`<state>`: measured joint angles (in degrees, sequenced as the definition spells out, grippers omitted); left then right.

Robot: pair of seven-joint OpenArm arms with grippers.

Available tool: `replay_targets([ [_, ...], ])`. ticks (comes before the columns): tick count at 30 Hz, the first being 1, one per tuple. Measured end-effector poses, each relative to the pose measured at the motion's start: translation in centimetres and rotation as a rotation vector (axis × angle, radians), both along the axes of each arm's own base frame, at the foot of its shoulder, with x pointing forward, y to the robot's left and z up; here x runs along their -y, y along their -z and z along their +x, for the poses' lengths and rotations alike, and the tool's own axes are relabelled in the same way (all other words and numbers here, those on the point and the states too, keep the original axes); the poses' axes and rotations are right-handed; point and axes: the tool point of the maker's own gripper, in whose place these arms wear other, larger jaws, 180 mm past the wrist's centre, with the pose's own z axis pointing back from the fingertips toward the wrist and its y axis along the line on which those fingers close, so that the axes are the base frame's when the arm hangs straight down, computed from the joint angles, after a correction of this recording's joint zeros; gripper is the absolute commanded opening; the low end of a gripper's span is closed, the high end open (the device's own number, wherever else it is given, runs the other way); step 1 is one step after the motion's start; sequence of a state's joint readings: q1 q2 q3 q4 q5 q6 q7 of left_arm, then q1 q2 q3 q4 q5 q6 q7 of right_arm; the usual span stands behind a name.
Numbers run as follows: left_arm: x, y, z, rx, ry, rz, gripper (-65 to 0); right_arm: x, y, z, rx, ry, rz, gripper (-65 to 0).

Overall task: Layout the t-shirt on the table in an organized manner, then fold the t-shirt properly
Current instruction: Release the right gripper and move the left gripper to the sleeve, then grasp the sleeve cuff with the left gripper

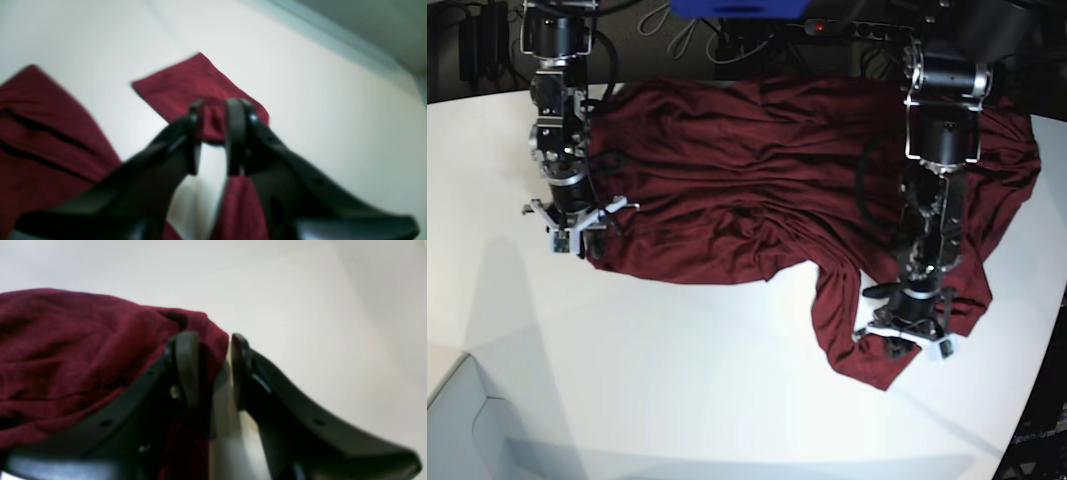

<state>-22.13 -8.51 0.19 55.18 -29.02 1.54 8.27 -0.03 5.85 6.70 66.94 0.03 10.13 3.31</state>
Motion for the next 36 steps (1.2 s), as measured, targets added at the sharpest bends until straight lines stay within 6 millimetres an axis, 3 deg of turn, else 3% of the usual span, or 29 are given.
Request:
replay_targets([
  [3,4.1,-0.1,0.7,-0.014,0.103,0.006,-33.9,0.0,0.1,-0.4,0.0,-0.001,0.0,-47.2],
  [5,4.8,-0.4,1.5,-0.006,0.116,-0.003,-30.0,0.0,0.0,-0.7,0.007,-0.002,-0.002,-47.3],
  [9,2.8,1.5,1.9,-0.074,0.065,0.021,-29.8,1.1,-0.3,-2.3,0.0,0.018,-0.021,-47.3],
  [14,3.2,4.4,1.6,-0.176,0.06,0.009,-29.8,1.2,-1.2,-3.8,0.013,0.021,-0.032,-47.3],
  [20,5.3,3.3,3.3,-0.159,0.08,-0.007,-29.8,1.1,-1.7,-5.4,0.017,0.014,-0.045,-47.3],
  [24,5.8,4.1,2.8,-0.181,0.118,0.101,-29.8,1.0,-1.6,-5.8,0.012,0.01,-0.046,-47.3],
  [29,8.6,4.1,2.8,-0.175,0.188,0.153,-29.8,0.9,-1.8,-5.7,0.016,0.011,-0.044,-47.3],
  [36,8.3,4.2,2.7,-0.178,0.184,0.165,-29.8,1.9,-1.7,-6.1,0.01,0.032,-0.053,-47.3],
])
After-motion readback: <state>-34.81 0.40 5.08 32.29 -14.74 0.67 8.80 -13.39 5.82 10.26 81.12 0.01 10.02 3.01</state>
